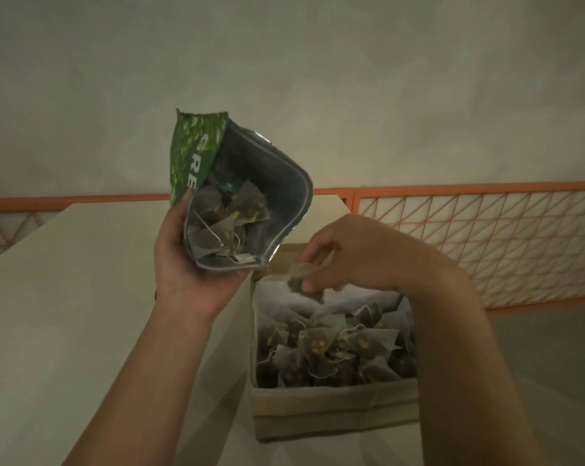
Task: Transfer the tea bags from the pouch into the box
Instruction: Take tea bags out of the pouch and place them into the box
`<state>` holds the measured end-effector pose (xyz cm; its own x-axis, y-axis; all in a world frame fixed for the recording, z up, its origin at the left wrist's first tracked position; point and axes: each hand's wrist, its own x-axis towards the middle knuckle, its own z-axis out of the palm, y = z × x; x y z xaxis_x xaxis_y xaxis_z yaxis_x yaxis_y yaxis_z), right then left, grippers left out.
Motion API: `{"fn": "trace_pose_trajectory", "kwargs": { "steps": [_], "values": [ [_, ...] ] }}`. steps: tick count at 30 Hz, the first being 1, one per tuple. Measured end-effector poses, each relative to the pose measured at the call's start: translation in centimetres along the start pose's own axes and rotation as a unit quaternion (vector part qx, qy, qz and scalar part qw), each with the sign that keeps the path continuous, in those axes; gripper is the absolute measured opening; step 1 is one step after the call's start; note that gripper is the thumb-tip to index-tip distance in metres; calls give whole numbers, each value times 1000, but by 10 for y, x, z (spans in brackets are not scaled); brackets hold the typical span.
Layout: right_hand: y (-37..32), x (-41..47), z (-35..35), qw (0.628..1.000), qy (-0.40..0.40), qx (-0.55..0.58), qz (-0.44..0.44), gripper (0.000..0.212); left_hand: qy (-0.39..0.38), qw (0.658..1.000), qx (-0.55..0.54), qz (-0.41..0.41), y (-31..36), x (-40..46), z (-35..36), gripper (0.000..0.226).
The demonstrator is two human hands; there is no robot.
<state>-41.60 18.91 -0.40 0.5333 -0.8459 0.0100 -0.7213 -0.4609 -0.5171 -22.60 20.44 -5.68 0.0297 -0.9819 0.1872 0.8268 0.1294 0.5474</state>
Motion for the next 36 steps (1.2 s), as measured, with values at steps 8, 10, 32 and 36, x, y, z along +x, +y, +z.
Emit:
{"fn": "trace_pose_trajectory", "kwargs": {
  "steps": [8, 10, 32, 36],
  "values": [
    [-24, -4, 1, 980, 150, 96, -87, 3, -12, 1000, 15, -22, -5, 7, -3, 47],
    [-32, 2, 10, 976, 177, 60, -112, 13, -5, 1000, 23, -17, -7, 8, -1, 50],
    [-41, 5, 13, 888, 360, 243, -152, 11, 8, 1000, 21, -20, -3, 14, -2, 53],
    [-35, 4, 10, 886, 370, 238, -146, 10, 7, 999, 20, -35, -3, 15, 0, 51]
  ]
}}
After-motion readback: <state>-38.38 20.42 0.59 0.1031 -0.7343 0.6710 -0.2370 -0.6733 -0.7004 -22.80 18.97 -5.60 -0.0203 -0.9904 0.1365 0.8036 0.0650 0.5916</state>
